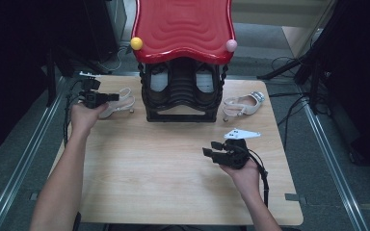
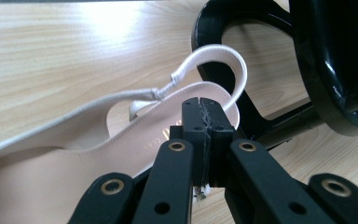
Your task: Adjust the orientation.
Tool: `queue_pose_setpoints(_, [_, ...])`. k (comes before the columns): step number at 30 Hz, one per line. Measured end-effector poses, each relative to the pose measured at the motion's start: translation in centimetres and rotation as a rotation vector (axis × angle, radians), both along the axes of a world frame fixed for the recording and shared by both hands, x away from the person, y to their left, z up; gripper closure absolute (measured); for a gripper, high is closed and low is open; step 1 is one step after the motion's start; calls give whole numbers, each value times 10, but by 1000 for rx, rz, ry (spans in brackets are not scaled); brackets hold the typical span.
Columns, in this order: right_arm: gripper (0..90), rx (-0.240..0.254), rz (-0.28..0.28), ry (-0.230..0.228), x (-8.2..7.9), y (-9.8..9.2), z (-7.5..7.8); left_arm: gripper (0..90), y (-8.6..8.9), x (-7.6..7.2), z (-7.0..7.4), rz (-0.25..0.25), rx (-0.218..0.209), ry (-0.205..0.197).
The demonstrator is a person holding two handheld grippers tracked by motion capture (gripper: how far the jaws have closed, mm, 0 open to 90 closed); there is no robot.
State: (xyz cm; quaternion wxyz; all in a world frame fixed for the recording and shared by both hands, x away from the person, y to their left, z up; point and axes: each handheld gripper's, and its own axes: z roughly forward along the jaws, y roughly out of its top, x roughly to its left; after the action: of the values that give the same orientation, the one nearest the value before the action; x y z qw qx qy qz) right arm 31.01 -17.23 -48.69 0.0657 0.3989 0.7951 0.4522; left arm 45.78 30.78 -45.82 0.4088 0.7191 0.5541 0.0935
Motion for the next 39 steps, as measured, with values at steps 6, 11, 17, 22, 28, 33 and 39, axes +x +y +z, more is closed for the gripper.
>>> queue_pose_setpoints(6, [527,-20,9,1,1,5,-2,899,-2,5,-3,10,-21,14])
queue_pose_setpoints(11, [525,-16,7,4,1,3,-1,898,-3,-2,-21,-7,-8,47])
queue_pose_setpoints(17, [525,-12,2,9,3,3,-2,897,1,-15,-33,9,-8,57])
queue_pose_setpoints(22, [525,-9,4,13,5,4,-2,895,4,-20,-36,2,-10,67])
queue_pose_setpoints(28, [520,-8,7,16,7,6,-2,891,7,-29,-38,0,-9,68])
queue_pose_setpoints(33, [520,1,5,21,9,7,-2,890,12,-32,-36,9,4,71])
queue_pose_setpoints(39, [510,1,5,20,11,7,-1,889,16,-37,-37,12,22,88])
